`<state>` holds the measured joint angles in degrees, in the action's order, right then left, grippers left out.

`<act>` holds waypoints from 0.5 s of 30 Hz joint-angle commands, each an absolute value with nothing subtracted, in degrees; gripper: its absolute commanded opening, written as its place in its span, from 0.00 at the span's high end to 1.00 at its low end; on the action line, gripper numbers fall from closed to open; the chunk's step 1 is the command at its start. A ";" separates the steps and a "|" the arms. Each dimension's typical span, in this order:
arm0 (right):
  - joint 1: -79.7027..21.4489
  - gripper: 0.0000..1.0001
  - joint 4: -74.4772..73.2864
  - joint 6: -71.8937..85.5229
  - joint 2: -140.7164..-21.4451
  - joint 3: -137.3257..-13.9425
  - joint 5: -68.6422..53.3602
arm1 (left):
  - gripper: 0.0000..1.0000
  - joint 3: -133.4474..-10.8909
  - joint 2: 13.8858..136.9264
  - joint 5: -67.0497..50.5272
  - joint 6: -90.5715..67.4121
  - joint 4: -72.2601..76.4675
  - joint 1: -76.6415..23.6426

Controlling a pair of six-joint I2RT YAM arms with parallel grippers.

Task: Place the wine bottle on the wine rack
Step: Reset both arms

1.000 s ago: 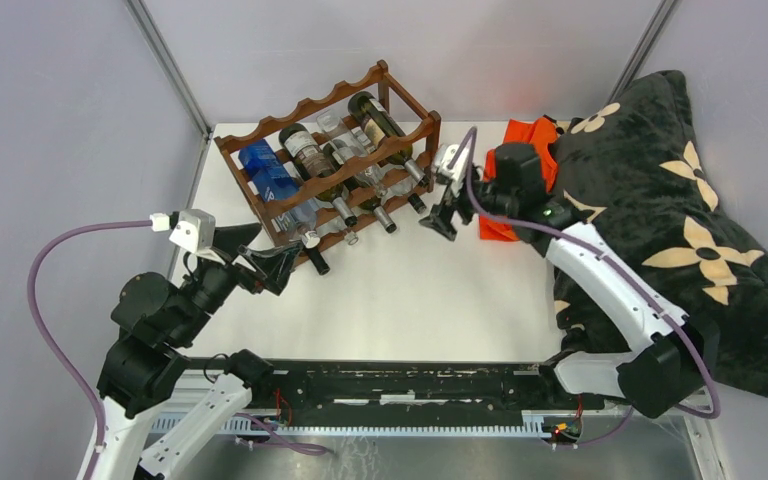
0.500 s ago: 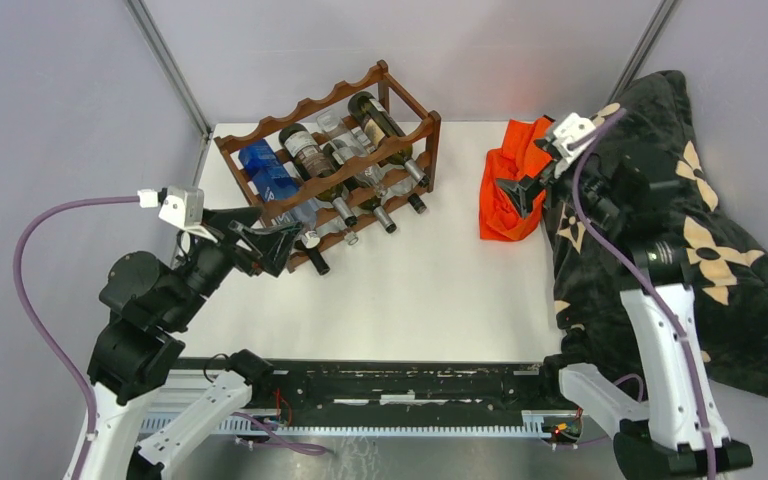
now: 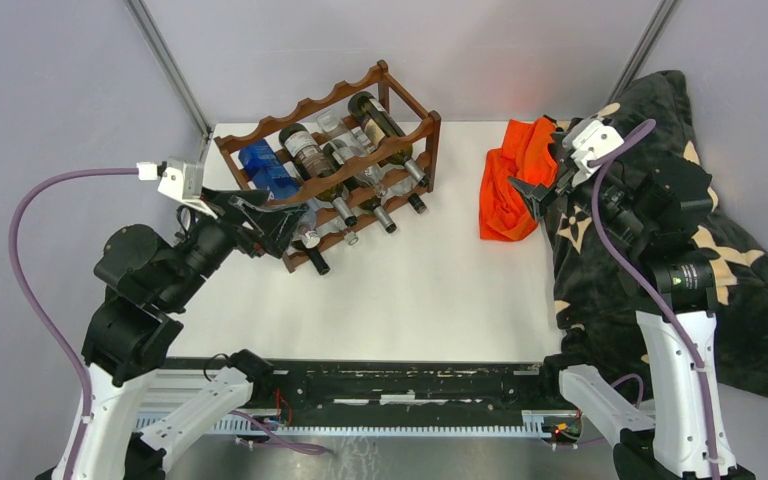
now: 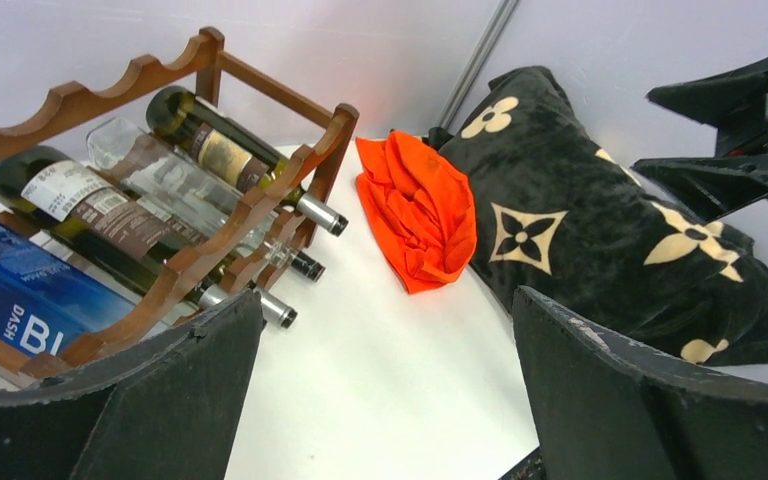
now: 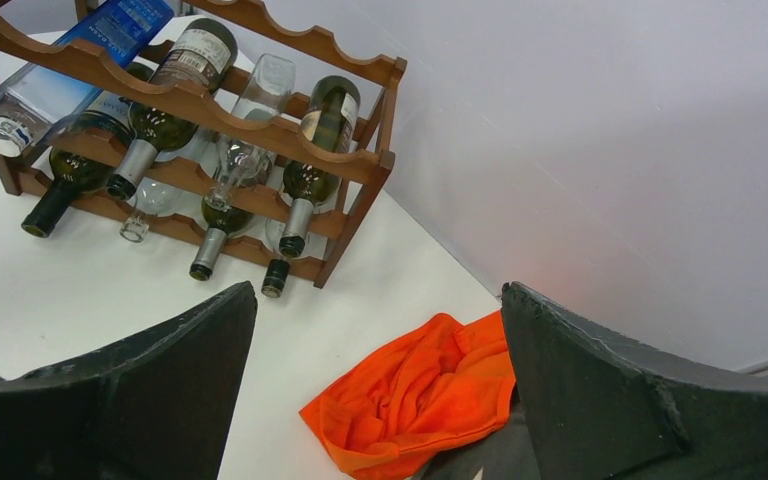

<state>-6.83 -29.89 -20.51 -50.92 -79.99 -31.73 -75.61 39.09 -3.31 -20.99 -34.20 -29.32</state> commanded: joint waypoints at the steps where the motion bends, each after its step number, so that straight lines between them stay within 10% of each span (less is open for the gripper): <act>1: -6.11 0.02 -29.09 -19.10 -50.24 -80.61 -31.55 | 0.00 -80.13 40.52 -4.82 -22.86 -33.75 -29.14; 15: -2.56 0.02 -26.49 -4.84 -51.26 -86.27 -25.48 | 0.00 -82.91 44.72 -2.40 -17.95 -30.89 -29.16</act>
<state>-3.73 -29.17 -9.06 -51.68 -83.64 -27.73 -80.86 43.05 -3.05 -20.71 -34.13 -29.32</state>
